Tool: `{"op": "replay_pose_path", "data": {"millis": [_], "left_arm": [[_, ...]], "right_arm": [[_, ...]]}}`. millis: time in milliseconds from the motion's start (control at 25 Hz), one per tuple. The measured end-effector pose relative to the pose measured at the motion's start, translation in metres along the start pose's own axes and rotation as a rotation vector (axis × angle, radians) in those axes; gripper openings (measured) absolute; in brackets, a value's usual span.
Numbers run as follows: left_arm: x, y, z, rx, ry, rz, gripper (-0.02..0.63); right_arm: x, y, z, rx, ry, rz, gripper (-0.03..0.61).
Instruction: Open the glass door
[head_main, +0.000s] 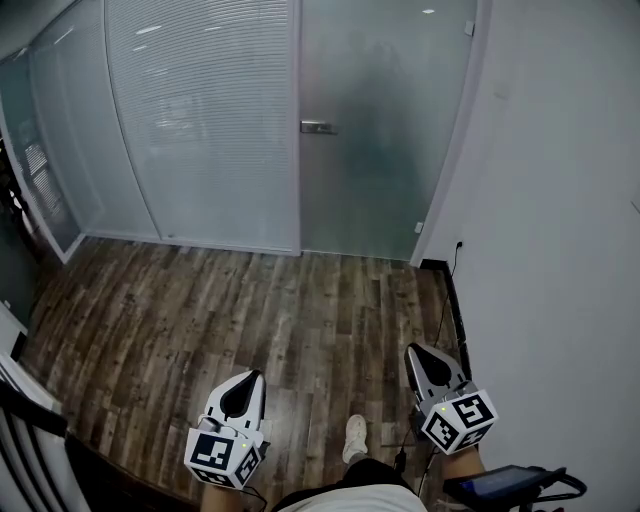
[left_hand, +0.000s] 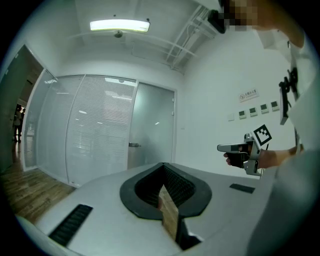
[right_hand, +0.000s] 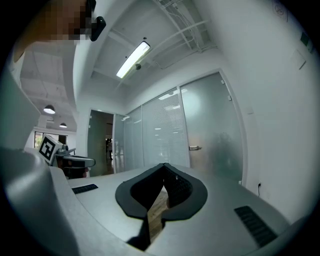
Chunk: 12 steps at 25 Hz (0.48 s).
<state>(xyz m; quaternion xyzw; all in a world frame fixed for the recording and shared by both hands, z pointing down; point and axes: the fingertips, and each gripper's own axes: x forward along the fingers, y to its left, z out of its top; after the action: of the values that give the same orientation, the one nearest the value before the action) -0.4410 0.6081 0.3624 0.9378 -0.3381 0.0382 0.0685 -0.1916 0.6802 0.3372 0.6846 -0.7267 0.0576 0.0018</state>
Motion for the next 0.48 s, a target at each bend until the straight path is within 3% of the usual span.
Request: {"op": "replay_pose_path", "data": {"millis": [480], "left_arm": [[0.181,0.025,0.022,0.007,-0.012,0.037,-0.001]], "right_arm": [[0.134,-0.138,0.011,-0.011,0.002,0.017,0.0]]}}
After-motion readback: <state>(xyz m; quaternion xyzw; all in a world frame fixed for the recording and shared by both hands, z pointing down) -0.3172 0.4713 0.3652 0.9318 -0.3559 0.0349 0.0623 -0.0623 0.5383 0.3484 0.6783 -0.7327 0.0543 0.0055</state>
